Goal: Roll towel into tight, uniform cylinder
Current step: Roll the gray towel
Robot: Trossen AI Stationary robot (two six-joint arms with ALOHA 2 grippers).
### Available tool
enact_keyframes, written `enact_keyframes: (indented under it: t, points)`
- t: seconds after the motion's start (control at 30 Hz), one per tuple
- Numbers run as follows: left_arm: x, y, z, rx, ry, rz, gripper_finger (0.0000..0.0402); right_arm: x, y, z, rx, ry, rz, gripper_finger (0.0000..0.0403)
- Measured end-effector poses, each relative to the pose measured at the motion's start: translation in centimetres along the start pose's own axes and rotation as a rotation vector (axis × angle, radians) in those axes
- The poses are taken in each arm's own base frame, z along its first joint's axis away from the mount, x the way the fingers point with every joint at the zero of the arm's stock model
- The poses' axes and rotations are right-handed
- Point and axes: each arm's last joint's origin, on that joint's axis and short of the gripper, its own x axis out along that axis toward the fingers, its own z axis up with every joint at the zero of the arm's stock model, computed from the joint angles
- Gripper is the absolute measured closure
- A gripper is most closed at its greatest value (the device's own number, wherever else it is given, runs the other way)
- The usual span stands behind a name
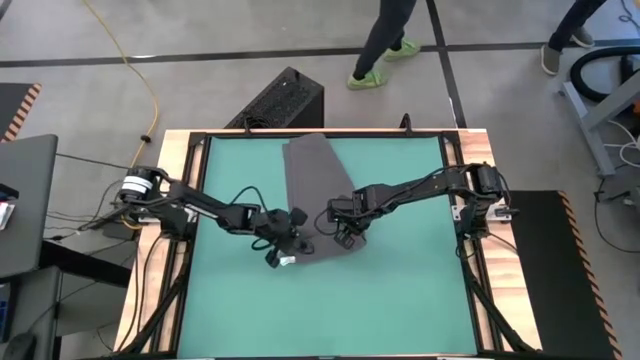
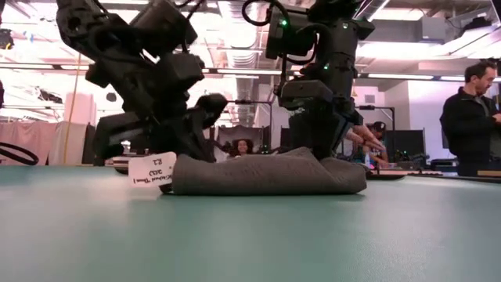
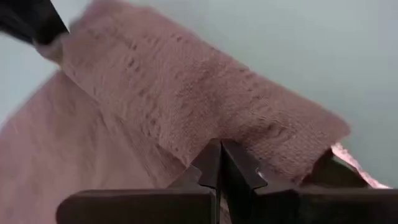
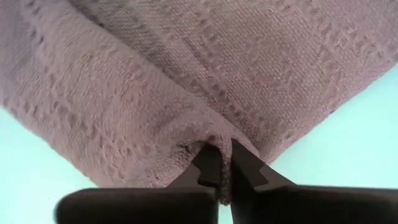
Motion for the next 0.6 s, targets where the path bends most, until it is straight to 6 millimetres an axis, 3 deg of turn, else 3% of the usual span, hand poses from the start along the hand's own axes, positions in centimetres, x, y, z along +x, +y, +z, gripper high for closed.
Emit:
enact_keyframes:
  t: [0.2,0.47,0.6]
  points:
    - [0.3,0.9,-1.2,-0.102,-0.001,-0.047,0.0401,-0.9,0.6,-0.5,-0.08,-0.052,-0.025,0.0328]
    - [0.2,1.4,-1.8,-0.147,-0.004,-0.086,0.0402,-4.2,0.4,-1.4,-0.166,-0.145,-0.058,0.0319]
    - [0.1,1.6,-2.2,-0.144,0.007,-0.096,0.0401,-6.0,1.0,-2.6,-0.449,-0.156,-0.034,0.0318]
